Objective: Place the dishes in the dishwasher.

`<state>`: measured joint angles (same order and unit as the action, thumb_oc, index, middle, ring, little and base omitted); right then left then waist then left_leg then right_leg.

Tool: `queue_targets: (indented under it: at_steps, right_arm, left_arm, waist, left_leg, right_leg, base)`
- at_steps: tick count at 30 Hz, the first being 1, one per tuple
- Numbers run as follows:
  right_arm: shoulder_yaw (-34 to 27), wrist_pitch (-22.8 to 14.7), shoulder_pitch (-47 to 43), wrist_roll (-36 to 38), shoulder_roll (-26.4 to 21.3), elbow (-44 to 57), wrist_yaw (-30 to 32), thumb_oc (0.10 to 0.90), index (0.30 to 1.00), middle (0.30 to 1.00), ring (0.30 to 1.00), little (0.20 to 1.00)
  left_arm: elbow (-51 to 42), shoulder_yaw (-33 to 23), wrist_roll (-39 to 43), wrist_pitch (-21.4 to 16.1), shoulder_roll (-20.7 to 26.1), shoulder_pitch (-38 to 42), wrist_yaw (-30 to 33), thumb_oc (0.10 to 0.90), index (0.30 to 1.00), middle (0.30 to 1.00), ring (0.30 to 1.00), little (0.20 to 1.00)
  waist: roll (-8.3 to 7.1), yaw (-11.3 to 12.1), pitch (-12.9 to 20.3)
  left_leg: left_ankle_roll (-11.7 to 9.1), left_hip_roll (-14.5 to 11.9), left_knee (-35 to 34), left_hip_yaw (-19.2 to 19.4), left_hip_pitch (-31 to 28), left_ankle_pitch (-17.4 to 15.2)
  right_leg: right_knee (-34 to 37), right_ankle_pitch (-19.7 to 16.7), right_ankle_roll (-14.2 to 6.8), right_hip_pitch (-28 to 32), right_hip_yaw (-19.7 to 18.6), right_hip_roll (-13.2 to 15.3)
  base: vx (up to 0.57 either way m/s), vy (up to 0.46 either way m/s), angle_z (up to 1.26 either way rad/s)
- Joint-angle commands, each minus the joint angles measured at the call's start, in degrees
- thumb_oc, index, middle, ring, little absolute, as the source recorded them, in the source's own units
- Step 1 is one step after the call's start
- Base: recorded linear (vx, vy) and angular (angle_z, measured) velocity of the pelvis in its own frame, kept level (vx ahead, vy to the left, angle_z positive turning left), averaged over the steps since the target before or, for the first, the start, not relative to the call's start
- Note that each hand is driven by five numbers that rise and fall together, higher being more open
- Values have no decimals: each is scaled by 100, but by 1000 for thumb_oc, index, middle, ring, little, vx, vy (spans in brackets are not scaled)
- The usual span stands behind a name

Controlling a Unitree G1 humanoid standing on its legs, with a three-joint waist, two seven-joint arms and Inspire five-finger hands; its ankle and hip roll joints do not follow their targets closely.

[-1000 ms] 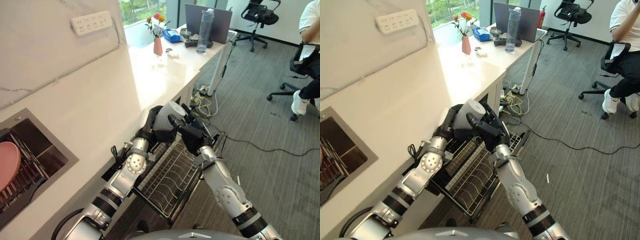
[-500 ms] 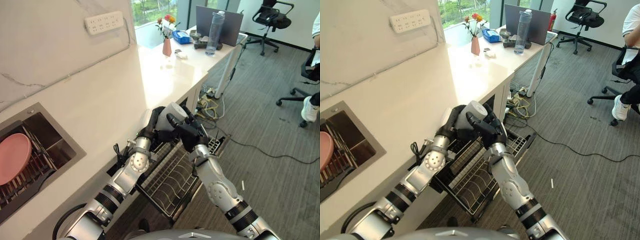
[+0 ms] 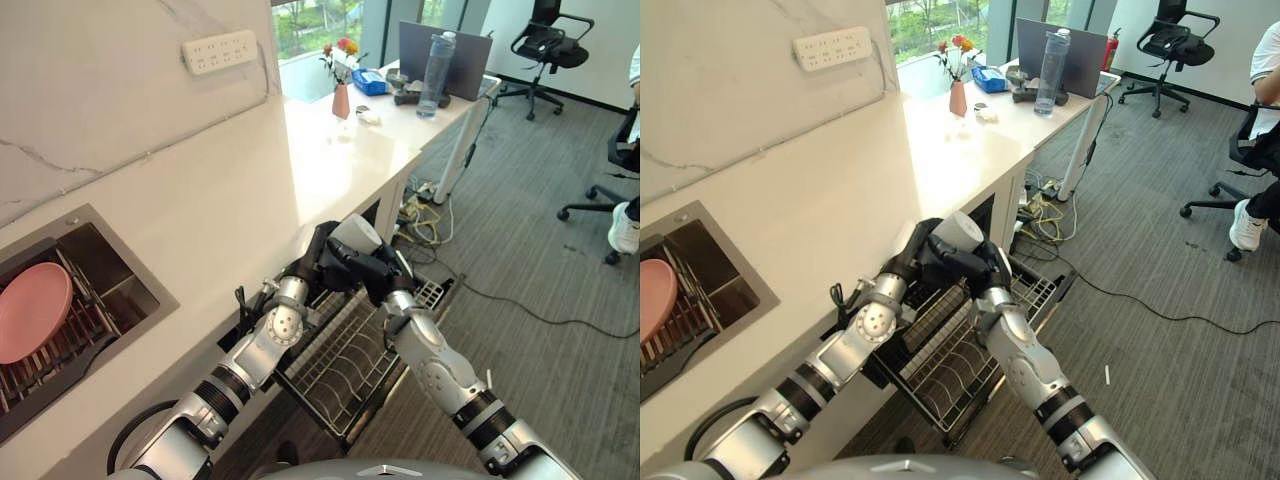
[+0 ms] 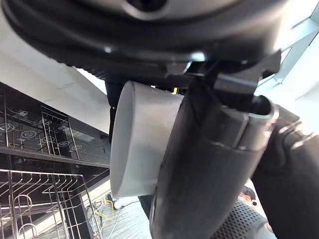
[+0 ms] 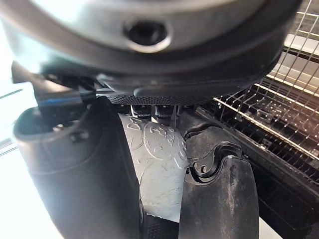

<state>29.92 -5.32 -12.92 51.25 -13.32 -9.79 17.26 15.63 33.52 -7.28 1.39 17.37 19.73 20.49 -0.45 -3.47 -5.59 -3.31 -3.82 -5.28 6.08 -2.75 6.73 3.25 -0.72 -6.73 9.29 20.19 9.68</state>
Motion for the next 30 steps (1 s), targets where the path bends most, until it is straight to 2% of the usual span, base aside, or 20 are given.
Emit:
queue_targets:
  at_steps: [1, 9, 16, 17, 18, 23, 27, 28, 30]
  right_arm:
    - [170, -264, -1191, -568, 613, -83, -411, 400, 300, 300, 300, 300]
    - [-31, -666, -1268, -722, 961, -205, -40, 400, 300, 300, 300, 300]
    - [-151, -878, -1284, -746, 1115, 167, 295, 400, 300, 300, 300, 300]
    - [-182, -910, -1288, -777, 1131, 224, 369, 400, 300, 300, 300, 300]
    - [-285, -989, -1289, -826, 1180, 392, 557, 400, 300, 300, 300, 300]
    - [-547, -1172, -1304, -1068, 1175, 763, 927, 400, 300, 300, 300, 300]
    - [-1143, -1408, -1335, -1656, 1081, 1283, 1500, 400, 300, 300, 300, 300]
    - [-1144, -1404, -1330, -1665, 1083, 1293, 1509, 400, 300, 300, 300, 300]
    - [-1548, -1595, -1324, -1744, 1068, 1584, 1773, 400, 300, 300, 300, 300]
  left_arm:
    - [-98, 546, -96, -737, -418, 1263, -65, 400, 300, 300, 300, 300]
    - [-16, 625, -59, -741, -420, 1301, 120, 400, 300, 300, 300, 300]
    - [192, 680, 14, -625, -432, 1303, 128, 400, 300, 300, 300, 300]
    - [210, 677, 32, -617, -437, 1293, 132, 491, 436, 436, 436, 436]
    - [237, 671, 79, -588, -445, 1276, 142, 800, 900, 900, 900, 900]
    - [115, 554, 219, -570, -361, 1136, 139, 800, 900, 900, 900, 900]
    - [-374, 234, 299, -606, -73, 731, 107, 800, 900, 900, 900, 900]
    - [-383, 237, 300, -601, -69, 727, 106, 800, 900, 900, 900, 900]
    - [-615, 27, 335, -621, 61, 495, 65, 800, 900, 900, 900, 900]
  waist:
    - [-76, 189, 35]
    - [-27, 180, 13]
    - [5, 165, 14]
    - [10, 161, 15]
    - [20, 157, 20]
    - [33, 164, 41]
    - [67, 226, 70]
    - [66, 225, 70]
    - [93, 257, 91]
  left_leg:
    - [-255, -280, 46, 429, -536, -845]
    - [-237, -265, 39, 409, -531, -847]
    - [-235, -254, 28, 383, -518, -843]
    - [-236, -256, 28, 379, -518, -844]
    - [-240, -264, 28, 372, -526, -849]
    - [-254, -292, 28, 338, -542, -850]
    - [-292, -355, 28, 286, -568, -833]
    - [-294, -357, 28, 281, -569, -833]
    - [-313, -379, 28, 238, -586, -814]
  right_leg:
    - [85, -510, -520, -500, -128, 516]
    - [81, -499, -523, -500, -127, 515]
    - [78, -494, -518, -497, -125, 517]
    - [77, -492, -516, -496, -126, 517]
    - [75, -480, -513, -485, -106, 513]
    - [79, -444, -497, -437, -52, 496]
    - [88, -347, -479, -363, 50, 468]
    - [88, -345, -478, -359, 55, 466]
    - [99, -295, -465, -330, 110, 446]
  base:
    - [0, 0, 0]
    - [0, 0, 0]
    - [0, 1, 1]
    - [5, -1, 5]
    - [4, -1, 3]
    - [7, -6, 5]
    - [7, -17, 12]
    - [21, -35, 18]
    - [24, -33, 11]
